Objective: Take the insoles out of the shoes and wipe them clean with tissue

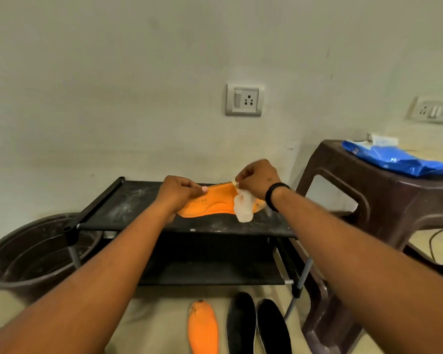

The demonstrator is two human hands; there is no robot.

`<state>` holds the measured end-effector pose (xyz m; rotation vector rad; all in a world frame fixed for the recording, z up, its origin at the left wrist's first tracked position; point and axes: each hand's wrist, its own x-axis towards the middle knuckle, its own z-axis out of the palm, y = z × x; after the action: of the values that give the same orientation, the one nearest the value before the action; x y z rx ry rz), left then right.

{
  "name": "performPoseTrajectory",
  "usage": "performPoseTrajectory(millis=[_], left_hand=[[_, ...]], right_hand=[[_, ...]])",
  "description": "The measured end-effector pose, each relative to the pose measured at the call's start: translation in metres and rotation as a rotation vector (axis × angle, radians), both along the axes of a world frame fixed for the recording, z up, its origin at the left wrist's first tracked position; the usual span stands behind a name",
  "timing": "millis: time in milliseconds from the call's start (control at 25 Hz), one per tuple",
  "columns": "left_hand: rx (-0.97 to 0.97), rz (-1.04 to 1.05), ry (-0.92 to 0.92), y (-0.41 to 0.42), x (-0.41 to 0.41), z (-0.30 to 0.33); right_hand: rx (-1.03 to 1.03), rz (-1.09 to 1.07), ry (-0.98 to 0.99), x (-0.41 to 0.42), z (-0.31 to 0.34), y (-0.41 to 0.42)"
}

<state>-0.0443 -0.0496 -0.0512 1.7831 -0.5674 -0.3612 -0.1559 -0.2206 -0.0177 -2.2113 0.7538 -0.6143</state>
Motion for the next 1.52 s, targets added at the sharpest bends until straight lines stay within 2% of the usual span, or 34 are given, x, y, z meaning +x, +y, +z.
performPoseTrajectory(millis=[80, 160, 280, 400, 560, 640, 760, 880, 1120, 1280, 1520], left_hand=[[-0.104, 0.091, 0.115, 0.020, -0.015, 0.006], [-0.173, 0.173, 0.213, 0.042, -0.035, 0.008], [-0.194, 0.243, 0.383, 0.074, -0.060, -0.008], [-0.105, 0.177, 0.490, 0.108, -0.078, -0.040], [0.132, -0.075, 0.705, 0.151, -0.100, -0.084], [0.300, -0.136, 0.777, 0.162, -0.111, -0.107], [0.471, -0.108, 0.817, 0.169, -0.128, -0.146], [0.542, 0.000, 0.820, 0.172, -0.141, -0.186], [0.614, 0.134, 0.686, 0.158, -0.134, -0.229], [0.595, 0.220, 0.717, 0.148, -0.131, -0.248], [0.558, 0.399, 0.706, 0.139, -0.125, -0.280]], right_hand=[[0.417, -0.055, -0.284, -0.014, -0.021, 0.031], [0.740, -0.074, -0.452, -0.031, -0.043, 0.067], [1.049, -0.050, -0.509, -0.055, -0.073, 0.109], [1.185, -0.025, -0.456, -0.072, -0.108, 0.133], [1.231, -0.027, -0.129, -0.087, -0.167, 0.157], [1.210, 0.005, 0.073, -0.096, -0.197, 0.167], [1.151, -0.016, 0.325, -0.112, -0.243, 0.181], [1.100, -0.095, 0.456, -0.123, -0.275, 0.189], [0.895, -0.094, 0.536, -0.116, -0.292, 0.192], [0.801, -0.096, 0.554, -0.111, -0.308, 0.191], [0.706, -0.240, 0.442, -0.104, -0.323, 0.184]])
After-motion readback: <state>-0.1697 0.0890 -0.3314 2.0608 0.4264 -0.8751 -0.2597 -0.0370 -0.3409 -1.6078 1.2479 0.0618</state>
